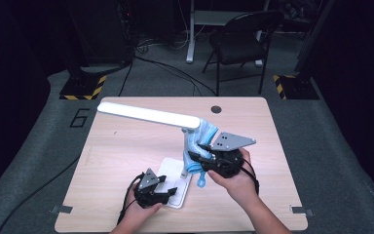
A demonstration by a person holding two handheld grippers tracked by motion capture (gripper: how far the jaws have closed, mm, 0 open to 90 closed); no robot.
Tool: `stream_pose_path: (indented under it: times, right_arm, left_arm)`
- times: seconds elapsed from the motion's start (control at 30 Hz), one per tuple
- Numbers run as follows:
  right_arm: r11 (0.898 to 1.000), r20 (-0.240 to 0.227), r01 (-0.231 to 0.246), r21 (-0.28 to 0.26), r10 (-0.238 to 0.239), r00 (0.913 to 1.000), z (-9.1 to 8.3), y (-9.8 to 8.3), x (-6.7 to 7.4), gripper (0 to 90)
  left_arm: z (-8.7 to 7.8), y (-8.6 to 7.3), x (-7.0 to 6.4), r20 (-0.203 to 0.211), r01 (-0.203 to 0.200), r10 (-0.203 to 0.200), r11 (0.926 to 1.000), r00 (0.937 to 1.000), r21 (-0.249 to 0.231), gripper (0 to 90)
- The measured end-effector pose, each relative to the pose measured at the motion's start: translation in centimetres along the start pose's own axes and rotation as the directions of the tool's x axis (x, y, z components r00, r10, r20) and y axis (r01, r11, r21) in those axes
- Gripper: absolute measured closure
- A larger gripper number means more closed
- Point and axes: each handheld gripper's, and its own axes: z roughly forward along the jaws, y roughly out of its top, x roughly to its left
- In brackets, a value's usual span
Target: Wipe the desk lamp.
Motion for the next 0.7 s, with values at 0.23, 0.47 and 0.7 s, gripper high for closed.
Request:
stream_pose_path:
  times: [0.23,0.47,0.7]
  right_arm:
    - [1.0,-0.004,-0.017,0.013,0.017,0.9999,0.7,-1.2,-0.1,68.5]
    - [0.999,-0.001,-0.027,0.032,0.027,0.9996,1.6,-3.0,-0.2,68.5]
    - [0.998,0.0,-0.033,0.05,0.033,0.9995,2.2,-4.2,-0.1,68.5]
  left_arm:
    - [0.0,0.0,0.0,0.0,0.0,0.0,1.0,1.0,0.0,33.4]
    - [0.0,0.0,0.0,-0.001,-0.002,0.002,1.0,1.0,-0.002,33.4]
    - [0.0,0.0,0.0,-0.001,-0.002,0.002,1.0,1.0,-0.002,33.4]
